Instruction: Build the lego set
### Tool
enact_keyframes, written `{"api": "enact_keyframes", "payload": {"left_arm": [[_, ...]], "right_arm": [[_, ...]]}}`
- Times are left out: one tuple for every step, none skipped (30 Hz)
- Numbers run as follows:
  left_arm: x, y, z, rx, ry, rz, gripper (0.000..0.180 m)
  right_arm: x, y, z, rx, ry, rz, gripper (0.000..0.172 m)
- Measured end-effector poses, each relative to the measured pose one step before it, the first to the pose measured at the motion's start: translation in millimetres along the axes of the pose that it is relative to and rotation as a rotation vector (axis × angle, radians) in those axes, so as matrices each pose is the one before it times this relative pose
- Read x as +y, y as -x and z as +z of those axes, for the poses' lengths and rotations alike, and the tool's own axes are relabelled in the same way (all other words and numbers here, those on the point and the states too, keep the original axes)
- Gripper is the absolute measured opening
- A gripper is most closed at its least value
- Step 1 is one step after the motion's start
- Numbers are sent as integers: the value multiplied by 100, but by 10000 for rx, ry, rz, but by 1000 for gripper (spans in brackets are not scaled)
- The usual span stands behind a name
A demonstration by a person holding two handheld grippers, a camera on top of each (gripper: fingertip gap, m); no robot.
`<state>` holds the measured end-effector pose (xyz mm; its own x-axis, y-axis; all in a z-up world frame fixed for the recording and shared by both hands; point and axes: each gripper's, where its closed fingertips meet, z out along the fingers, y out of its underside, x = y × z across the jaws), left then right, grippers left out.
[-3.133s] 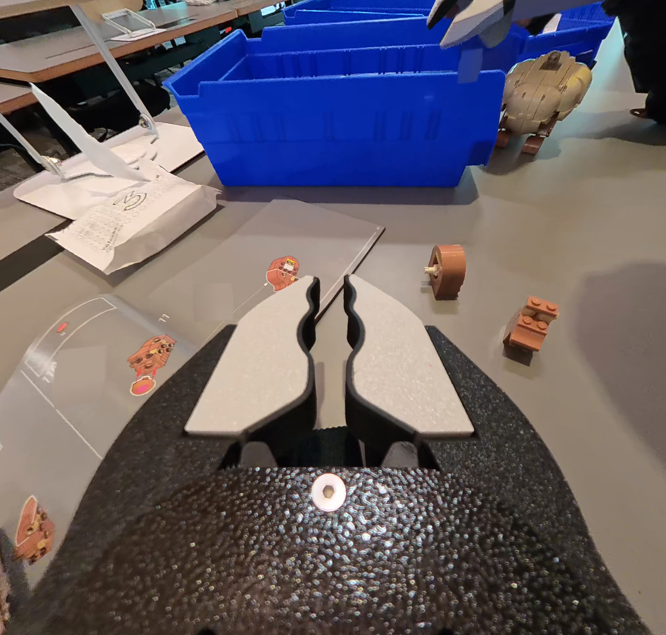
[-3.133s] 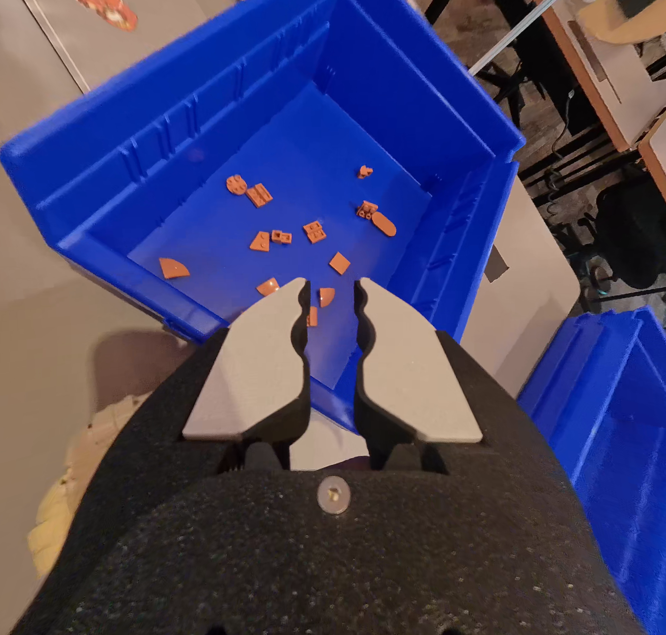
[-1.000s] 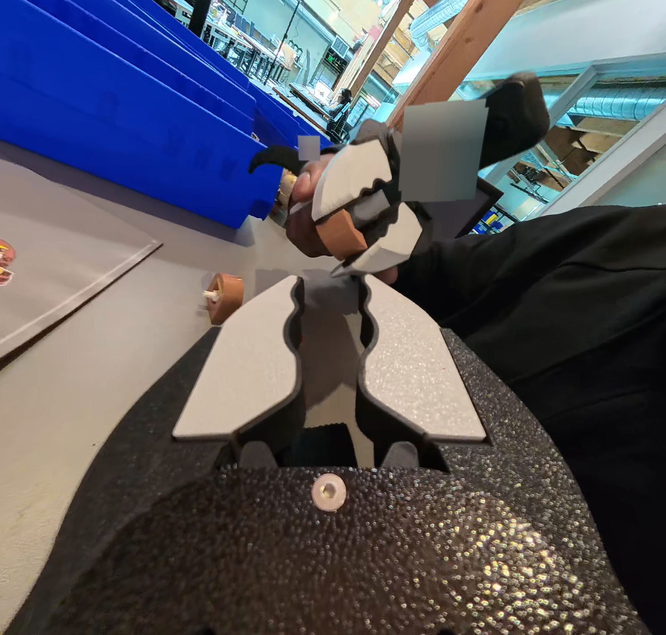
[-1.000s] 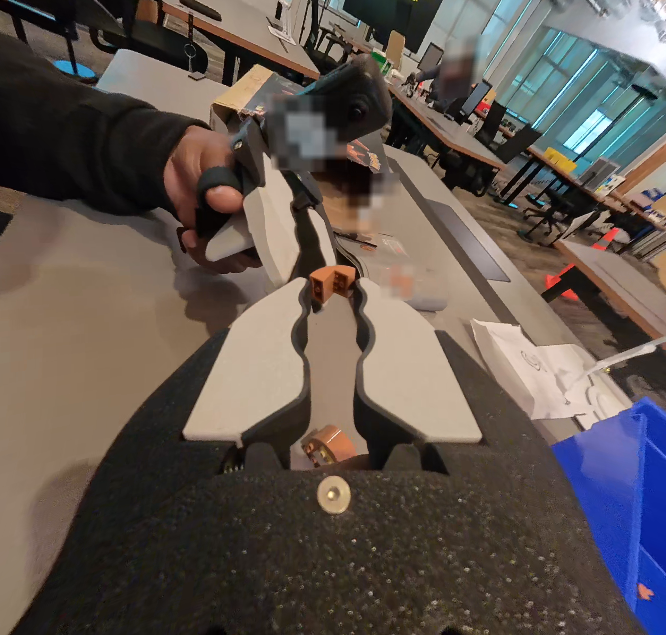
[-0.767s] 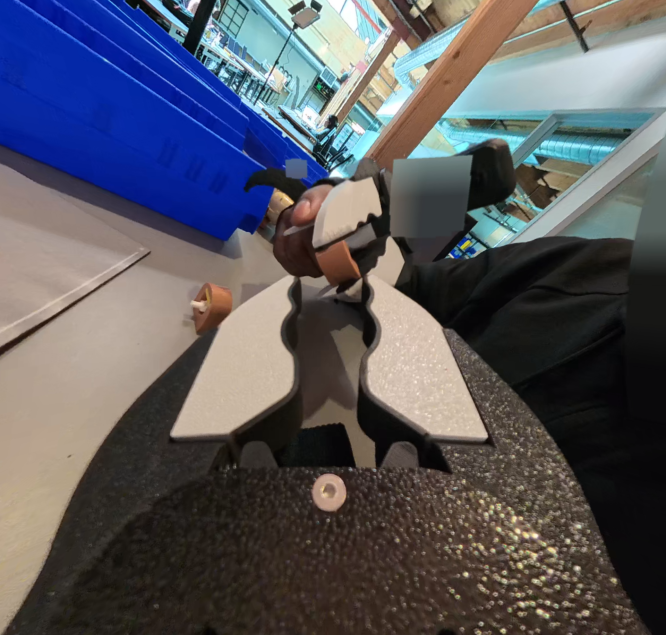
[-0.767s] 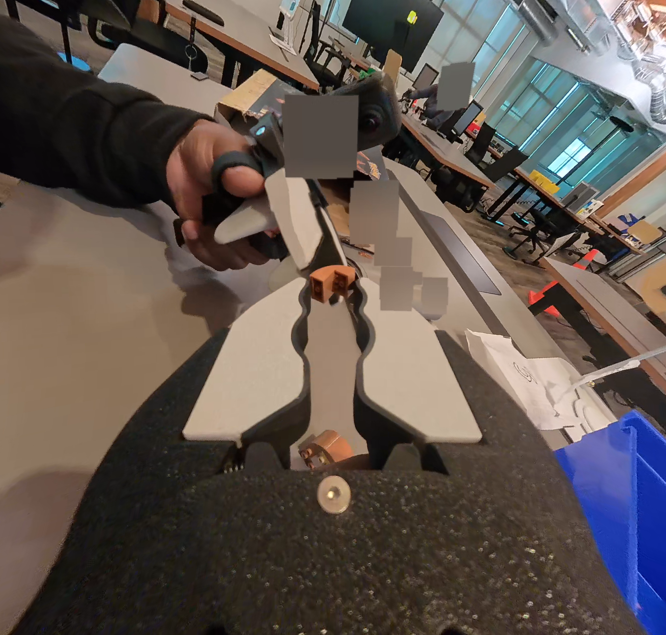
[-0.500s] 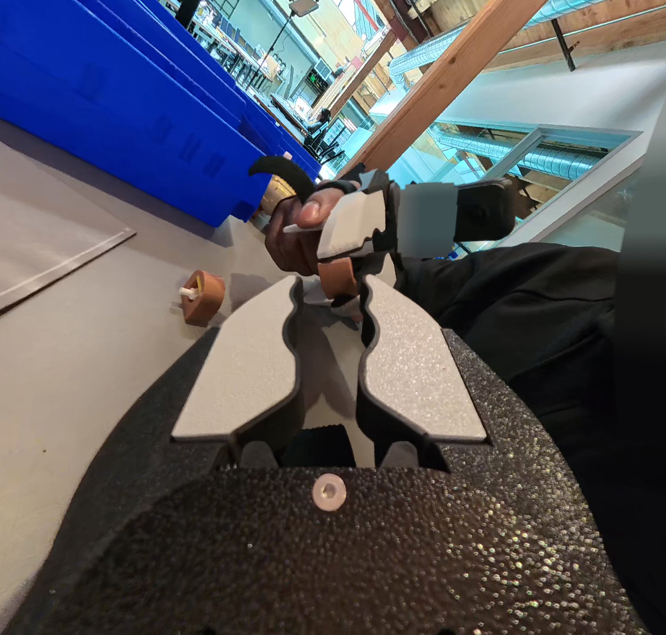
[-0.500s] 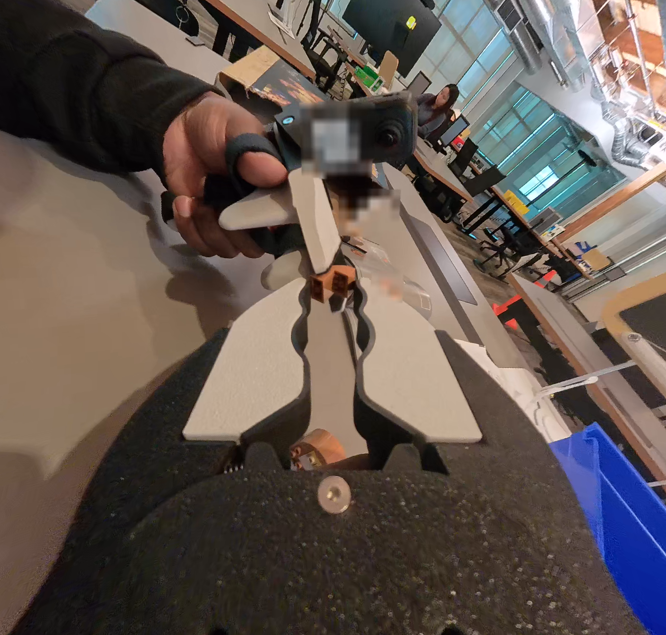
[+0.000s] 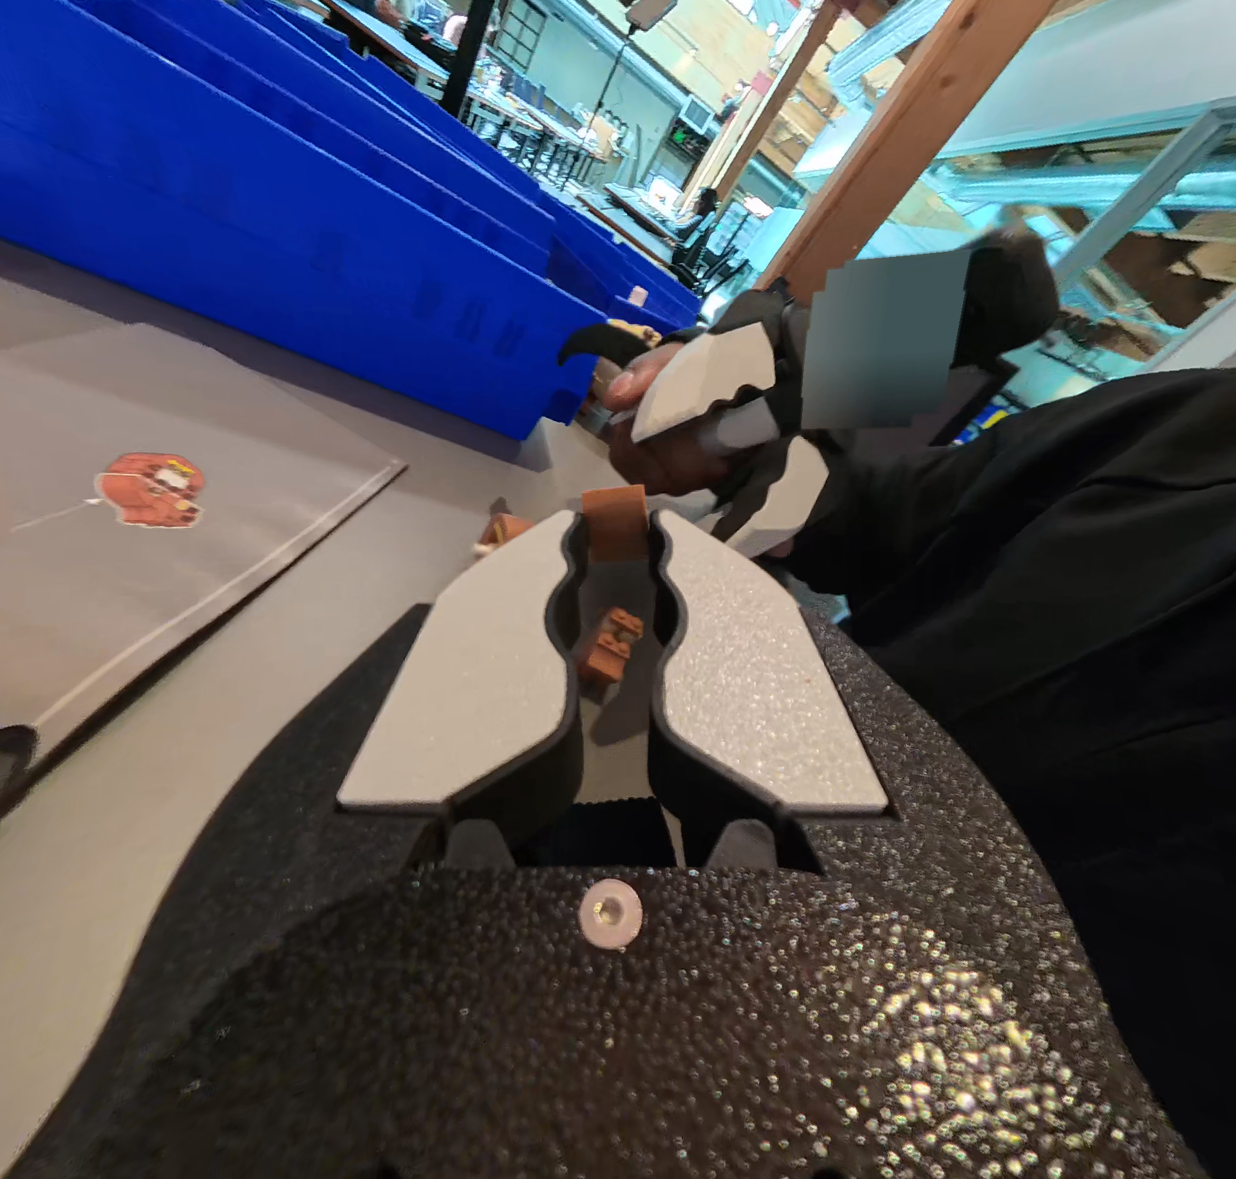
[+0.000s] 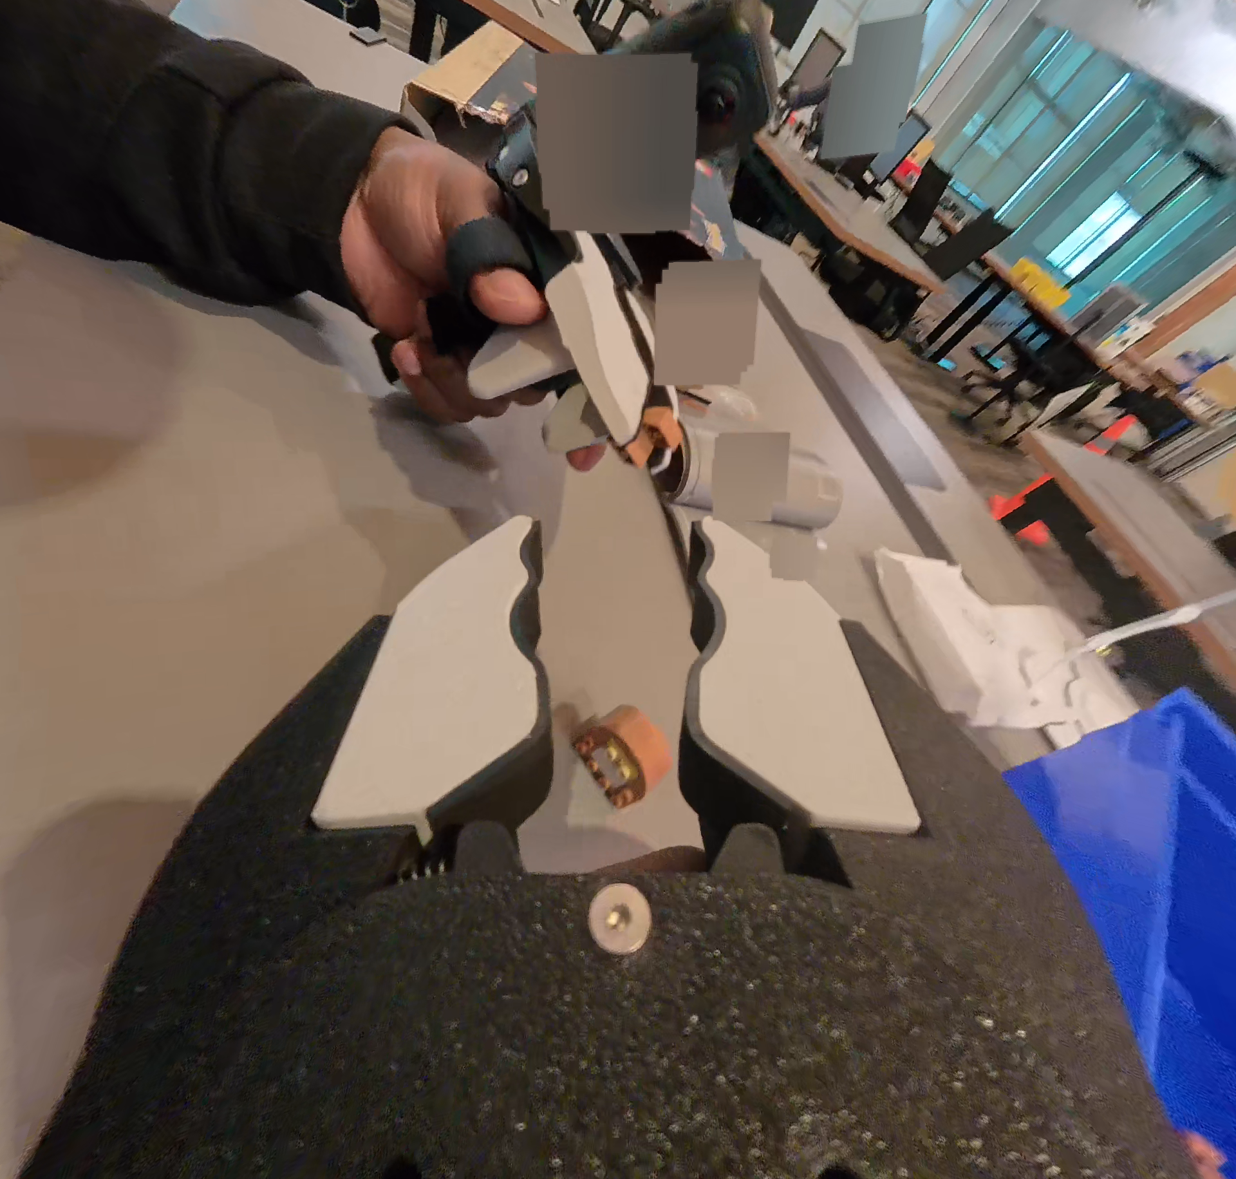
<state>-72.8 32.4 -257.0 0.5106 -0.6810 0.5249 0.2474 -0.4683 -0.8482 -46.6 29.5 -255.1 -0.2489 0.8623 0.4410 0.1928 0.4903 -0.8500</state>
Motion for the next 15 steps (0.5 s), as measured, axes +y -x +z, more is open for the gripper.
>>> {"api": "enact_keyframes", "payload": {"left_arm": [[-29,404,-166,-228,21,134,16],[27,336,-133,-191,62,152,16],[93,212,-78,-125,89,156,16],[67,195,-51,-110,67,109,16],[62,150,-29,-90,58,75,16],[50,148,-13,-85,46,65,16],[36,119,-7,-73,37,71,16],[50,79,-14,-42,48,72,16],[63,113,-14,-56,50,65,16],[66,164,-11,-78,38,51,16],[43,190,-11,-74,17,29,17],[32,189,-6,-55,2,-17,17],[31,205,-9,-48,-17,-50,17],[60,203,-9,-37,-10,-69,17],[70,204,3,-42,10,-72,17]], "right_arm": [[286,-60,-367,-105,44,409,41],[370,-26,-340,-85,74,356,41],[467,63,-277,-107,141,273,40],[563,59,-208,-79,192,219,39],[601,68,-135,-60,215,180,38],[637,164,-89,-123,233,181,38],[635,303,-67,-233,244,197,38],[534,263,-58,-186,171,168,37],[512,230,-56,-162,154,140,37],[589,250,-35,-191,199,142,37],[611,225,-1,-196,211,159,36],[585,209,16,-178,170,175,36],[605,234,29,-197,166,178,36],[631,221,41,-164,237,114,36],[520,95,0,-37,237,-33,37]]}}
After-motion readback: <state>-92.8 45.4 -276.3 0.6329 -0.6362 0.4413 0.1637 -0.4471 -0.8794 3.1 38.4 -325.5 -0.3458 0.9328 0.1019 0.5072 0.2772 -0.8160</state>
